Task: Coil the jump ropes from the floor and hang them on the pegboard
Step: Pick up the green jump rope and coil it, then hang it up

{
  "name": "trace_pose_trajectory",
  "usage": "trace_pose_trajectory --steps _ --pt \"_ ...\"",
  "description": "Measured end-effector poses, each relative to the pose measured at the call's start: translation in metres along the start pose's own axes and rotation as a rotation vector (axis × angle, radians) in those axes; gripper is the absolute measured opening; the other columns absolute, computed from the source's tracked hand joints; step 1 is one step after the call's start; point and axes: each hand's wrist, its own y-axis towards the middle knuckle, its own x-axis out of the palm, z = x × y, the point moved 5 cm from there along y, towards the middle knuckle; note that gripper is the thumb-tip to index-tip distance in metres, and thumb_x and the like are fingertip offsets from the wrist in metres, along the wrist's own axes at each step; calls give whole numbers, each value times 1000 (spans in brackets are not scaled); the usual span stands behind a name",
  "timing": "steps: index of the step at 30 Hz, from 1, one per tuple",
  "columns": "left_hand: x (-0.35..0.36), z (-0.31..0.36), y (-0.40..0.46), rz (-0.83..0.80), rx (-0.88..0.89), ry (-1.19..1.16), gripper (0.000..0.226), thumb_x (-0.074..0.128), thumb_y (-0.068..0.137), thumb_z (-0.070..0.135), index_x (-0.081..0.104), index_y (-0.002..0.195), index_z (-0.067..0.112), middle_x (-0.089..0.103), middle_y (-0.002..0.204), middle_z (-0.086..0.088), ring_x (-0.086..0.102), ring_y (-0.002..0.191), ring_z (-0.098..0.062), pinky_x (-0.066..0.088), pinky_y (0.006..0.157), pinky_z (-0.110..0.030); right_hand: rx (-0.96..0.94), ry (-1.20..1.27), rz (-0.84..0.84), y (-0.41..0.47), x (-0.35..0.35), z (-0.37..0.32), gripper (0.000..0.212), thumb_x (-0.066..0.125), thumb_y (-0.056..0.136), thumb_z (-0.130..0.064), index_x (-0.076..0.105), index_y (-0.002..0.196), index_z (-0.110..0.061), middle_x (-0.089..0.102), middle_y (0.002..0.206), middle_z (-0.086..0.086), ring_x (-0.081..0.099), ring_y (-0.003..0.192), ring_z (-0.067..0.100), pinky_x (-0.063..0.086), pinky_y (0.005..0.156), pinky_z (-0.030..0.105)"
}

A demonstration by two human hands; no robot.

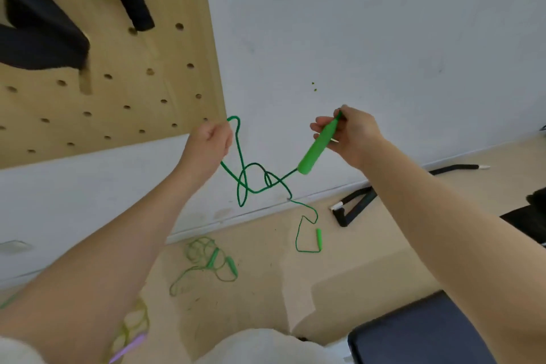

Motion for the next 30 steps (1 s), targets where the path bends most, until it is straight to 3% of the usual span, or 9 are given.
trace_pose_trajectory --steps 3,6,9,12,17,21,25,28,30 --pt "-9 -35 2 -109 -347 770 32 37 97 14 43 128 8 47 127 -16 46 112 -32 40 85 -37 -25 71 -143 -17 12 -11 30 33 101 -18 47 76 -10 68 61 8 67 77 27 54 77 41" --pt "12 -2 -11 -160 -116 517 46 29 102 29 27 144 10 31 147 -7 28 136 -27 25 107 -35 -68 -56 -365 -35 29 -19 29 40 100 -17 56 77 -11 72 77 5 65 91 23 51 89 38" --pt "35 63 -29 -310 34 -72 48 19 101 43 50 127 17 57 124 3 51 122 -16 39 98 -28 -213 -357 -490 -52 46 -30 22 51 95 -19 70 84 -15 70 100 -1 61 106 17 44 100 35" --pt "44 111 -31 -416 52 -314 62 14 99 50 62 109 12 69 98 -2 66 96 -18 51 87 -30 -359 -489 -492 -68 57 -51 18 55 92 -19 68 86 -7 63 85 1 61 88 15 45 92 32" --pt "45 138 -37 -401 56 -308 50 35 95 53 56 86 9 35 48 7 37 44 -14 41 55 -26 -452 -787 -452 -95 65 -76 15 58 89 -23 67 81 -14 61 72 -10 52 75 9 42 70 23" --pt "39 137 -45 -446 64 -270 44 39 97 46 54 77 10 20 43 8 18 41 -12 27 45 -22 -681 -1019 -276 -108 72 -82 27 54 87 -21 59 64 -8 49 57 -5 42 54 11 32 51 18" --pt "23 145 -44 -457 133 -327 49 32 100 40 56 72 7 24 40 7 23 37 -12 31 43 -20 -852 -826 -160 -114 83 -90 44 55 88 -17 33 50 -16 33 49 -5 27 47 8 25 49 23" --pt "7 139 -46 -522 146 -333 47 28 102 33 58 80 4 32 41 4 34 38 -13 35 46 -21 -876 -775 -248 -115 89 -96 13 57 88 -12 52 80 -21 56 89 -7 49 76 3 38 73 21" --pt "-3 134 -49 -575 158 -300 45 28 102 27 61 86 2 37 44 1 38 41 -14 37 48 -22 -687 -843 -494 -113 97 -82 42 49 87 1 50 116 -28 40 138 -8 41 121 5 32 99 24"
